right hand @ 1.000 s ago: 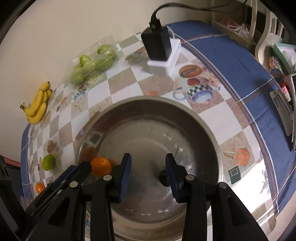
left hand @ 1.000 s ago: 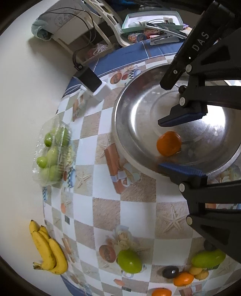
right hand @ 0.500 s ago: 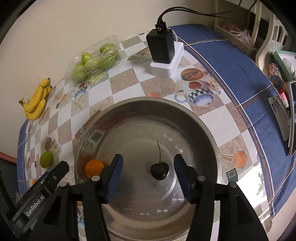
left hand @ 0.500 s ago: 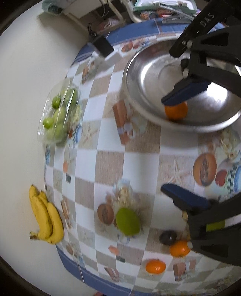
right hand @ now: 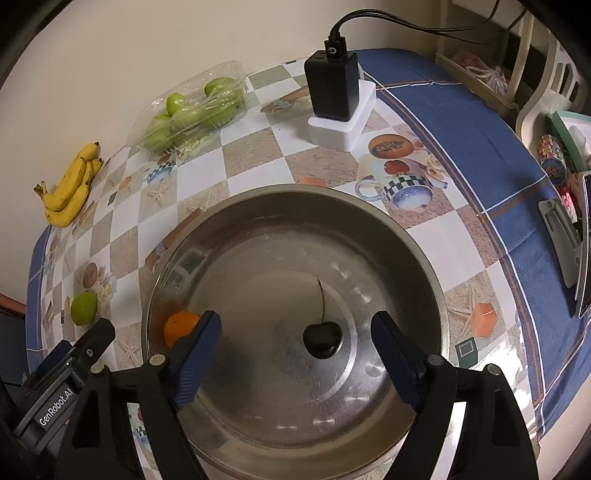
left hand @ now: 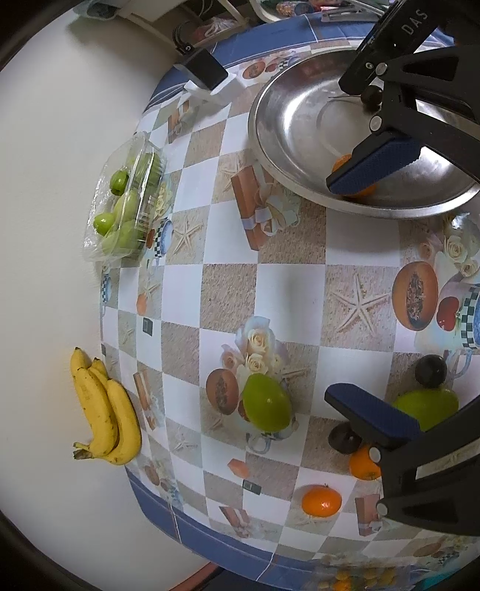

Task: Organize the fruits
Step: 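Lift both open tools up and away from the steel tray, then move both tools back over the fruit pile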

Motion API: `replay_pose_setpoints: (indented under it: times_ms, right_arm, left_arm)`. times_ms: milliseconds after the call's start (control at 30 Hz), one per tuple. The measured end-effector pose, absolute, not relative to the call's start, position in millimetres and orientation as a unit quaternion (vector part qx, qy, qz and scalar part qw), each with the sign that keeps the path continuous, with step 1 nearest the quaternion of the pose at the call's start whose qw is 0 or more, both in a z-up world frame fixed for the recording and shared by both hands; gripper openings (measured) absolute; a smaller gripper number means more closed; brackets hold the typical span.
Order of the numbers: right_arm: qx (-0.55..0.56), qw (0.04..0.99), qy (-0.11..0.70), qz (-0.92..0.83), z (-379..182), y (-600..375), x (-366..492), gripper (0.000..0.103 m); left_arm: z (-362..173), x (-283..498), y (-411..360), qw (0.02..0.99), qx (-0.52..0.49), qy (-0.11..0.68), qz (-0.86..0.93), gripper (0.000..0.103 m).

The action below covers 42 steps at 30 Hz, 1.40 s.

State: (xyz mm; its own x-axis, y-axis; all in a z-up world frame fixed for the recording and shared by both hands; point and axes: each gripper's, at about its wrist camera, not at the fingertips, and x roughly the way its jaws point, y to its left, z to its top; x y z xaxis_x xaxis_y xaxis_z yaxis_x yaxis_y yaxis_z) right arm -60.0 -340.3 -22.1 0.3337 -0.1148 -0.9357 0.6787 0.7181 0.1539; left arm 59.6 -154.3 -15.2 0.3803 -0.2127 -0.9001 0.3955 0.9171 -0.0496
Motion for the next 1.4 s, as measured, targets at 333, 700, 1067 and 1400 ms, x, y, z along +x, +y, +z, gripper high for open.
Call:
replay_pose_setpoints:
  times_ms: [333, 700, 1067, 1400]
  right_arm:
    - [0.261, 0.766, 0.524, -0.265, -26, -337, -60, 0.103]
    - [0.263, 0.760, 0.534, -0.260, -31, -333, -57, 0.103]
    - [0.259, 0.780, 0.528, -0.212, -22, -307, -41, 0.103]
    - [0.249, 0.794, 0.528, -0.171, -20, -266, -18, 0.103]
  left_arm:
    - [-14, 62, -144, 0.831, 0.098, 0.522, -0.168, 0.103]
    - [-13, 66, -131, 0.826, 0.095, 0.529, -0.167, 0.103]
    - [-5, 75, -104, 0.830, 0.108, 0.522, -0.165, 0.103]
    - [13, 87, -55, 0.849, 0.099, 0.500, -0.139, 0.103]
